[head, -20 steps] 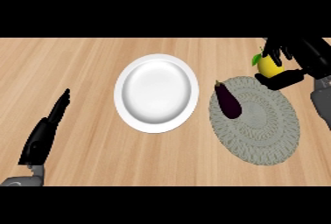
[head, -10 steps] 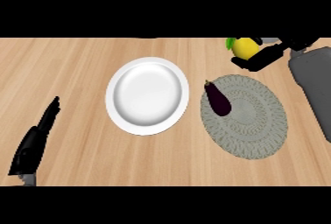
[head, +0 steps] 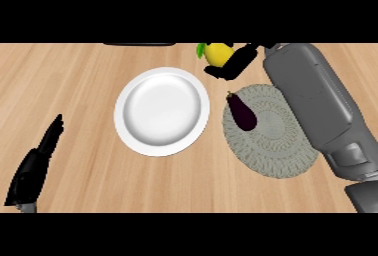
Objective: Pick the lemon from the placemat and place it in the plate
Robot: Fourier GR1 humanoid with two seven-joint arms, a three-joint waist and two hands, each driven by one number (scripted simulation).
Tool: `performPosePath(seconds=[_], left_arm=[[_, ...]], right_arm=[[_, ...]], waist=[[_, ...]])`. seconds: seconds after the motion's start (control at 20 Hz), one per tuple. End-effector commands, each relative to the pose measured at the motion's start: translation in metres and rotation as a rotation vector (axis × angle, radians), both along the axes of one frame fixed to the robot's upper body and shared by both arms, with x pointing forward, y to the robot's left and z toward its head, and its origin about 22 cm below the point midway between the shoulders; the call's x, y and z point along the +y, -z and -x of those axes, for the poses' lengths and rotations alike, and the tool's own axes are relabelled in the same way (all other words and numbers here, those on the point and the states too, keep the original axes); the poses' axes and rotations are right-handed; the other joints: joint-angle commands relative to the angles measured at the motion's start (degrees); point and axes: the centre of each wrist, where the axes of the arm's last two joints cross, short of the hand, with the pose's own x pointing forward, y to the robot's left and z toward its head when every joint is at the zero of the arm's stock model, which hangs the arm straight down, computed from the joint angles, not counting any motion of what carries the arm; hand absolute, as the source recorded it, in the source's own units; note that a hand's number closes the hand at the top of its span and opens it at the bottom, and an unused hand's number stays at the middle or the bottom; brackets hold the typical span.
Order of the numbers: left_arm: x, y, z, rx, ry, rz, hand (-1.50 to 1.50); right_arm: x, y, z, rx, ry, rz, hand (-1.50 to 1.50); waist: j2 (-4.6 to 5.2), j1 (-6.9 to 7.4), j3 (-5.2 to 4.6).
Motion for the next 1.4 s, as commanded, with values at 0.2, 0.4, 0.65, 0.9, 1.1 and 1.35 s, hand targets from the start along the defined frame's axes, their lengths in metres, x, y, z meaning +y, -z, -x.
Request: performPosePath(seconds=[0.2,0.4,0.65,0.9,1.1,1.35], left_arm=[[-0.005,-0.014,-0.012,-0.024,0.002,-0.010,0.00],[-0.002,-0.006,-0.015,-0.002,-0.002,0.001,0.00],[-0.004,0.006,-0.008,-0.021,0.030,-0.009,0.00],[-0.010,-0.010,-0.013,-0.012,0.040,-0.010,0.00],[-0.022,-0.006,-0.020,-0.014,0.058,0.007,0.00],[-0.004,-0.012,-0.020,-0.031,0.022,-0.006,0.00]], right_arm=[[0.092,0.020,0.013,0.104,-0.048,0.133,1.50],[0.112,0.055,0.028,0.132,-0.063,0.179,1.50],[0.120,0.072,0.028,0.163,-0.035,0.218,1.50],[0.104,0.109,0.032,0.372,0.060,0.145,1.50],[0.114,0.122,0.043,0.390,0.124,0.209,-1.50],[0.113,0.108,0.034,0.390,0.072,0.028,-1.50]], waist=[[0.01,-0.16,0.01],[0.07,0.01,-0.01],[0.46,1.88,-0.05],[0.47,2.46,0.00],[0.72,3.51,-0.03],[0.63,2.15,0.01]])
